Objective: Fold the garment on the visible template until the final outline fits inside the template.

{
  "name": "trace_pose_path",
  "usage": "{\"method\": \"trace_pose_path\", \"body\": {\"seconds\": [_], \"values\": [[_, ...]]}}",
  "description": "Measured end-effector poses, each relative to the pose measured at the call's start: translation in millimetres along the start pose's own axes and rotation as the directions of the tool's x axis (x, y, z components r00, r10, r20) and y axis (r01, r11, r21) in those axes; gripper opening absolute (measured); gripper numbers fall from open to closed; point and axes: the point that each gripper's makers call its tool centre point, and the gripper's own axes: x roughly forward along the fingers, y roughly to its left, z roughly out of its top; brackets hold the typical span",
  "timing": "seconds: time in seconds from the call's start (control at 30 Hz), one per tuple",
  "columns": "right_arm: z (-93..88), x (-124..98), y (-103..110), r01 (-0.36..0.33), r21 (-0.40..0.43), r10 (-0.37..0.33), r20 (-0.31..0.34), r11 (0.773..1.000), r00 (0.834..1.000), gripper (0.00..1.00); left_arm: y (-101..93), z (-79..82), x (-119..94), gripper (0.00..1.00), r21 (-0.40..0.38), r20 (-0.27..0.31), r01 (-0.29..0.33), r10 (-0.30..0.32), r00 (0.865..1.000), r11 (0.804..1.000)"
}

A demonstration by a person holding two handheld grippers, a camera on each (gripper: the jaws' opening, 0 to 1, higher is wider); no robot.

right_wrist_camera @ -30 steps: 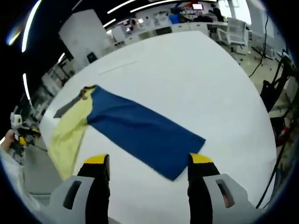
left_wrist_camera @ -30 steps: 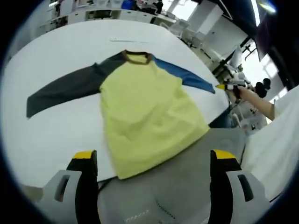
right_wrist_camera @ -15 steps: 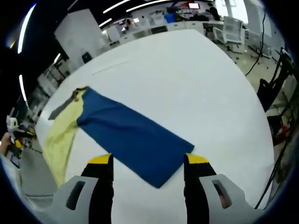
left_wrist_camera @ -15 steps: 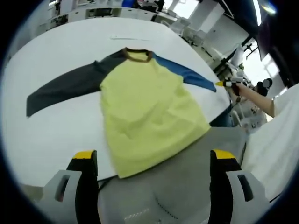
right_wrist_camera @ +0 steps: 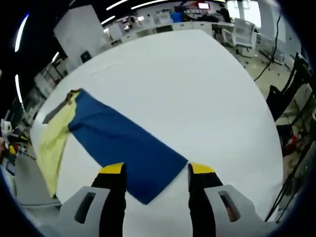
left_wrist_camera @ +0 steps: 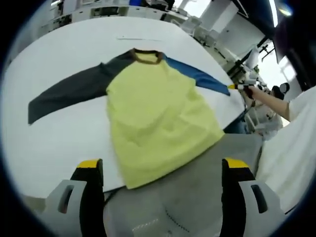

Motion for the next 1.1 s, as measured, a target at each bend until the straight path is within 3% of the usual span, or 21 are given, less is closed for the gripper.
{"method": "trace_pose_path", "body": {"seconds": [0.23,0.6,1.1], "values": [[2.4,5,-8,0.012,-0.062,-0.013,-0.026,0.998,1.000,0.47,0.8,-2.4,2,0.96,-0.002,-0.017,-0.004,0.004,1.000,1.000],[5.1,7,-17,0.020,-0.073,-0.022,-0.028,0.997,0.999,0.39,-2.3,6.4,5,0.94,0.007,-0.008,0.003,-0.002,1.000,1.000],[3.8,9,-29,0.052,-0.064,-0.054,-0.033,0.997,0.998,0.17,-3.8,8.9,7,0.94,0.006,-0.005,0.006,-0.006,1.000,1.000]]}}
